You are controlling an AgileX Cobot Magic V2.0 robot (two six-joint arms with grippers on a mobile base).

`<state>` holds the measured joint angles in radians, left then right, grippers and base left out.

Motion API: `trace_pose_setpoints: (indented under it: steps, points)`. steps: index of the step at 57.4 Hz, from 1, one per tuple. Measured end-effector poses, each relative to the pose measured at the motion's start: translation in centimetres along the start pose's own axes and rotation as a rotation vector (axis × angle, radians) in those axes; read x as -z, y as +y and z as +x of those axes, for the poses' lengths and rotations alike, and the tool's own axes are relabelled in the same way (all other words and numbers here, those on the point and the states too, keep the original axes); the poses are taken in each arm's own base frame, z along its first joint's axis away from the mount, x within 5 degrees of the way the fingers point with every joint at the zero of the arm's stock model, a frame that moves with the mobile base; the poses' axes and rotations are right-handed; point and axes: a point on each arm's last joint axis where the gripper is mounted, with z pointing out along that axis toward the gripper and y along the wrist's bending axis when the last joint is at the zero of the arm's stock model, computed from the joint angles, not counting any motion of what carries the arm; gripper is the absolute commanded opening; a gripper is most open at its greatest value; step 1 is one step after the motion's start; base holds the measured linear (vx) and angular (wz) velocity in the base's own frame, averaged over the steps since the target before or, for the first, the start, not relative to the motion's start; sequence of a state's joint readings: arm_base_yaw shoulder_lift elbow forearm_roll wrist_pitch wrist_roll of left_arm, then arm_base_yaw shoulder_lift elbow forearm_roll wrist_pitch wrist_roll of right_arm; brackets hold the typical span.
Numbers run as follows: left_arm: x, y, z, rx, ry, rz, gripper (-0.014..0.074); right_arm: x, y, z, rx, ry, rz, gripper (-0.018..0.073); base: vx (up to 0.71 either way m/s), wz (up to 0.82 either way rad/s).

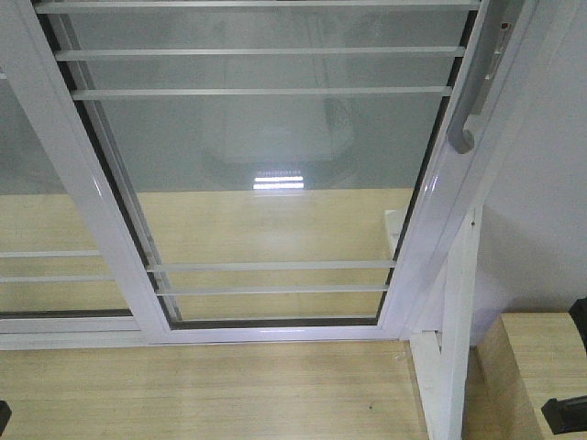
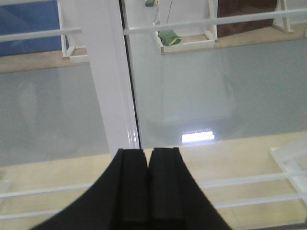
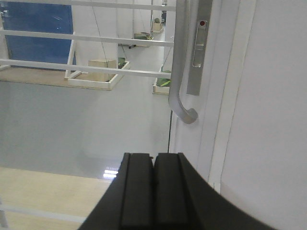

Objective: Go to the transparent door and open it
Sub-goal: 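Raise the right gripper toward the silver door handle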

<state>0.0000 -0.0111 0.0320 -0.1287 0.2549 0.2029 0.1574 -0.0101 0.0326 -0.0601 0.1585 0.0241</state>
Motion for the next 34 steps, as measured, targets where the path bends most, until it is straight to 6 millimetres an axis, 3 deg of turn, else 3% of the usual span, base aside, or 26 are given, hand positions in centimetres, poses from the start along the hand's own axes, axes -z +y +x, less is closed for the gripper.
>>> trace_pose_setpoints:
  steps: [34]
  points:
    - [0.1,0.2,-1.2,-0.005,-0.129,-0.027,-0.0006,0.0,0.0,-0.5,0.003,-0.05,-0.001,0.0001,0.0,0.0]
